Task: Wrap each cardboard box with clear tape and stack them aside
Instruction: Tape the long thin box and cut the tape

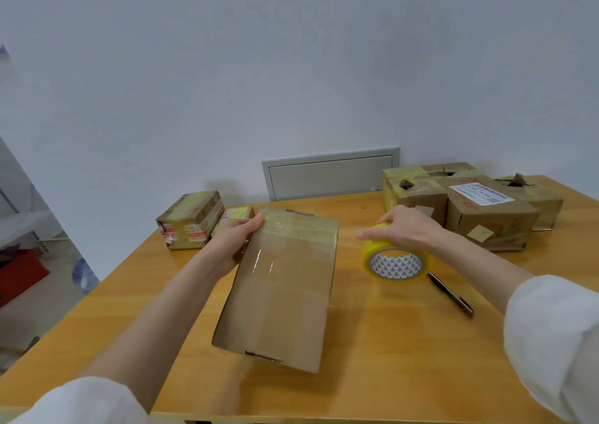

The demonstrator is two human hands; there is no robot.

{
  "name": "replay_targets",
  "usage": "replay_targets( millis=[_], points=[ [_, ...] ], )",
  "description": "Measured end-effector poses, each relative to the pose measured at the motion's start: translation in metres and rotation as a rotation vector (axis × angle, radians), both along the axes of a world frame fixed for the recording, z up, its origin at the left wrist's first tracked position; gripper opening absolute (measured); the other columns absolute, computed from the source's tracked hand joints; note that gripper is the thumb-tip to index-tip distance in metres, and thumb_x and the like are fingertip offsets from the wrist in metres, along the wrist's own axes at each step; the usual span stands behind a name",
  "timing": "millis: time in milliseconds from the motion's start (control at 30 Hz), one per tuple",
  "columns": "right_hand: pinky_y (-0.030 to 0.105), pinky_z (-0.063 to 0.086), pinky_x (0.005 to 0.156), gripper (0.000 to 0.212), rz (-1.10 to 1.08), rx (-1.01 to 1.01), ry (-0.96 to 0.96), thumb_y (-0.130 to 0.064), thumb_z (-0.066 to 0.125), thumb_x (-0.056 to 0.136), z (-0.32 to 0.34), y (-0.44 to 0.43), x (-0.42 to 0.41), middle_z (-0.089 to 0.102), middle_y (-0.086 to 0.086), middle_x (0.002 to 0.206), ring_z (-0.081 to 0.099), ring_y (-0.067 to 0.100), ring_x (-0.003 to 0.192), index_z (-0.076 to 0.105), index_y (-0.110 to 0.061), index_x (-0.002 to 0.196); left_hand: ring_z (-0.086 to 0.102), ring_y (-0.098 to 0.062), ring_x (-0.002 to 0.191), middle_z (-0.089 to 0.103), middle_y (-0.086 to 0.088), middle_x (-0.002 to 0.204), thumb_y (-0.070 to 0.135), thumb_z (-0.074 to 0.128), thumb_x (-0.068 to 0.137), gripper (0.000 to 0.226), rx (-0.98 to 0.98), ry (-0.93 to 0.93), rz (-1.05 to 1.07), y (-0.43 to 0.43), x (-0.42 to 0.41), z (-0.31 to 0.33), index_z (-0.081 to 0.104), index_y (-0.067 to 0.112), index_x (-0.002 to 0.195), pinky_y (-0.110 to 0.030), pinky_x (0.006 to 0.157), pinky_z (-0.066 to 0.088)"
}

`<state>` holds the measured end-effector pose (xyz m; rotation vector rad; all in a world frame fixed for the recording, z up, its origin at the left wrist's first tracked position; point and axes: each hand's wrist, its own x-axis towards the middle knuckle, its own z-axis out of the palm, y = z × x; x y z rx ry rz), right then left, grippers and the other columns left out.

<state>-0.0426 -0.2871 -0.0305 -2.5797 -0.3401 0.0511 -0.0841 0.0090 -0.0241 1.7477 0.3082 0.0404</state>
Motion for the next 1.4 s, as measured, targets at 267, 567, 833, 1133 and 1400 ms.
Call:
replay_targets(
  millis=[267,567,833,1133,1400],
  points=[
    [0.036,0.050,0.083,0.085,-0.075,-0.083,-0.008,-0.080,0.053,0.072,-0.010,0.013,0.004,0.063,0.004,0.125,0.060,0.022,0.109,0.063,-0.013,0.123,0.066,-0.022,0.082,0.071,-0.010,0.091,0.031,0.059,0.093,0.028,-0.105,0.012,-0.012,0.006,-0.008,-0.007,0.066,0.005,0.101,-0.037,0.081,0.054],
    [0.027,0.029,0.050,0.060,-0.039,0.018,-0.026,-0.073,0.060,0.074,-0.011,0.036,0.001,0.034,-0.011,0.051,0.037,0.012,0.050,0.034,-0.024,0.052,0.067,-0.025,0.091,0.070,-0.014,0.105,0.032,0.053,0.097,0.035,-0.129,0.132,-0.083,0.012,-0.011,-0.012,0.061,0.003,0.114,-0.039,0.086,0.054],
    [0.030,0.039,0.055,0.058,-0.065,0.055,-0.007,-0.073,0.060,0.073,-0.012,0.051,0.004,0.053,-0.008,0.058,0.053,0.017,0.059,0.050,-0.019,0.055,0.038,-0.024,0.133,0.039,-0.007,0.146,0.038,0.039,0.101,0.059,0.417,0.071,-0.019,-0.014,0.002,-0.014,0.023,0.010,0.151,-0.038,0.111,0.028],
    [0.031,0.038,0.054,0.059,-0.119,0.123,0.122,-0.072,0.061,0.073,-0.024,0.070,0.009,0.053,-0.002,0.064,0.051,0.016,0.058,0.053,-0.014,0.067,0.037,-0.024,0.135,0.035,-0.006,0.150,0.051,0.075,0.074,0.104,0.944,0.178,-0.461,-0.072,0.002,-0.017,0.015,0.014,0.151,-0.032,0.103,0.036],
    [0.039,0.053,0.083,0.063,-0.043,0.662,0.397,-0.041,0.075,0.078,-0.009,0.050,0.007,0.063,0.010,0.114,0.062,0.025,0.097,0.055,-0.003,0.125,0.058,-0.025,0.103,0.054,-0.008,0.119,0.032,0.066,0.081,0.055,1.329,0.068,-0.278,-0.070,0.017,0.001,0.047,0.013,0.129,-0.040,0.087,0.053]
  ],
)
